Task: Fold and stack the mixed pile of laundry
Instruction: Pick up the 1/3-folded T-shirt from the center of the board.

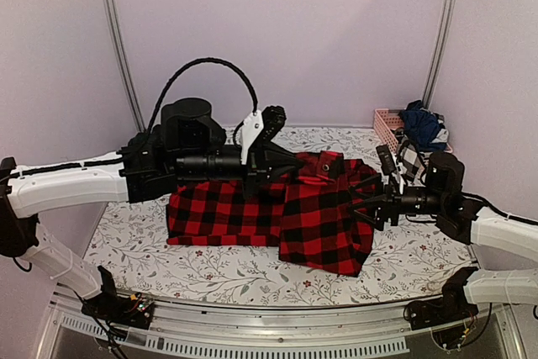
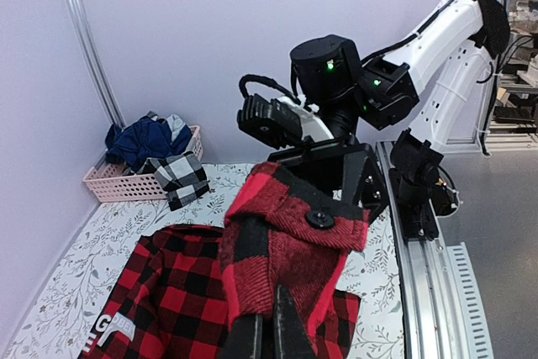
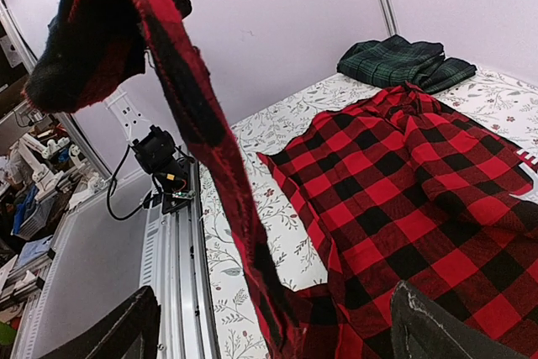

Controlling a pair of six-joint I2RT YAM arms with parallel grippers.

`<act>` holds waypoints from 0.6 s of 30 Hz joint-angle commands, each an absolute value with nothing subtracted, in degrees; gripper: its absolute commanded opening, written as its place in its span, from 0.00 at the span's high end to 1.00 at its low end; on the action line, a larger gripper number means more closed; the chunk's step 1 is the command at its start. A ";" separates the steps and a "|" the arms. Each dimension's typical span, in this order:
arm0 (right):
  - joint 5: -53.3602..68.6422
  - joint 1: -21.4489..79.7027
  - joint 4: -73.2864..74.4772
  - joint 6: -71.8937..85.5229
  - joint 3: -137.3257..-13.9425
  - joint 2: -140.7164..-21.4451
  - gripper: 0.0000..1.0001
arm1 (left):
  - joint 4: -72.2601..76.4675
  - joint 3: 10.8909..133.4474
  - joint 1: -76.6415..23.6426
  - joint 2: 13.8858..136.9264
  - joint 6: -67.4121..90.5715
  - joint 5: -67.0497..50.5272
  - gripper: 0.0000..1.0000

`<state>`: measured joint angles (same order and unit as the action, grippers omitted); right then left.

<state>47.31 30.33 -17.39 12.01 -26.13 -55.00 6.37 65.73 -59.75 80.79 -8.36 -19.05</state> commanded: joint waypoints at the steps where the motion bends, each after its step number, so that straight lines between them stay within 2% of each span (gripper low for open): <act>1: 47.01 30.76 -21.97 11.81 -25.50 -56.25 0.06 | 5.08 67.77 -57.78 79.47 -10.11 -20.34 1.00; 6: 44.03 30.93 -21.60 11.71 -25.42 -57.16 0.08 | 5.14 68.28 -56.57 78.94 -10.58 -24.31 1.00; 14: 42.18 32.12 -23.57 7.05 -29.76 -67.05 0.15 | 7.30 67.01 -56.80 76.49 -10.51 -33.40 1.00; 16: 44.40 32.82 -23.43 6.10 -31.46 -69.45 0.31 | 7.11 66.58 -57.29 76.02 -10.54 -34.56 1.00; 18: 46.36 33.04 -23.08 6.09 -32.42 -70.51 0.56 | 4.71 66.22 -58.18 75.75 -11.62 -33.66 1.00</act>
<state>43.62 31.94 -21.21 7.68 -28.86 -68.53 5.32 66.70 -57.30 77.65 -9.96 -30.89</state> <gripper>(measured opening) 0.650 0.013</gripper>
